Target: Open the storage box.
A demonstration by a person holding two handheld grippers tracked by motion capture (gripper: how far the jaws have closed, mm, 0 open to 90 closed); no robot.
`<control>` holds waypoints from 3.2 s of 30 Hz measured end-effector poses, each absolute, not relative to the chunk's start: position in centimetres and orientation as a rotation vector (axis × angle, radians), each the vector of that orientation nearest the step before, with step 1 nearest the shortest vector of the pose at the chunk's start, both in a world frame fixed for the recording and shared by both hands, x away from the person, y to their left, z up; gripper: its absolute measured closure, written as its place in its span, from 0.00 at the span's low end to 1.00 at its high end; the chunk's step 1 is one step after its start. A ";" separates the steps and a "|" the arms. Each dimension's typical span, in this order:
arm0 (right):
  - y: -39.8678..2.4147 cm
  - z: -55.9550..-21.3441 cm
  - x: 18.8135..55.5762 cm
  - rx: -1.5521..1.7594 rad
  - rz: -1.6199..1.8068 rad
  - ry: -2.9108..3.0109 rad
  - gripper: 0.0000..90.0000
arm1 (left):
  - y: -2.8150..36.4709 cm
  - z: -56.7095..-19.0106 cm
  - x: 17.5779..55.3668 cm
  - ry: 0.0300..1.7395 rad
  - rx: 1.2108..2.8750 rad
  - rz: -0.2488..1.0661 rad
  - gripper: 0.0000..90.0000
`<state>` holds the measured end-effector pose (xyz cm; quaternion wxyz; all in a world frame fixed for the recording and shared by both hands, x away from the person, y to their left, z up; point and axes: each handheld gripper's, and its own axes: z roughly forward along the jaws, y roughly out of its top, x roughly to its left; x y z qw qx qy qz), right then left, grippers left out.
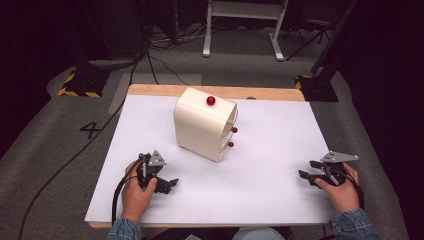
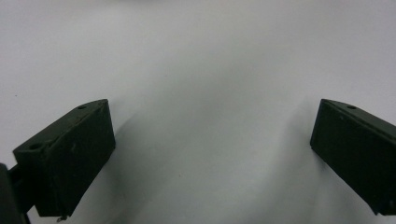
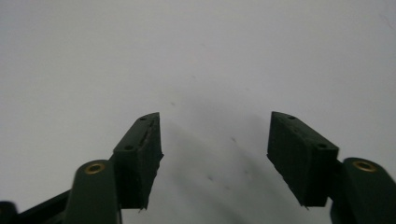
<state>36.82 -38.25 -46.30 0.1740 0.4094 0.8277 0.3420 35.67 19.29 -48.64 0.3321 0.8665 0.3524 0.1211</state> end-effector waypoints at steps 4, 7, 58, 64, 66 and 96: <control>-36.3 -44.5 36.5 1.074 1.026 2.386 0.42 | 19.3 -48.6 35.7 0.920 2.264 0.317 0.00; -35.0 -43.3 36.4 1.017 1.095 2.403 0.46 | 19.3 -48.6 35.7 0.923 2.263 0.313 0.00; -17.7 -45.0 46.3 0.594 1.290 2.642 0.79 | 19.3 -48.6 35.7 0.924 2.264 0.316 0.00; -17.7 -45.0 46.3 0.577 1.299 2.645 0.82 | 19.3 -48.6 35.7 0.924 2.264 0.317 0.00; -17.7 -45.0 46.3 0.583 1.308 2.647 0.82 | 19.3 -48.6 35.7 0.924 2.264 0.318 0.00; -22.2 -44.2 43.5 0.640 1.327 2.589 0.83 | 19.3 -48.6 35.7 0.924 2.264 0.318 0.00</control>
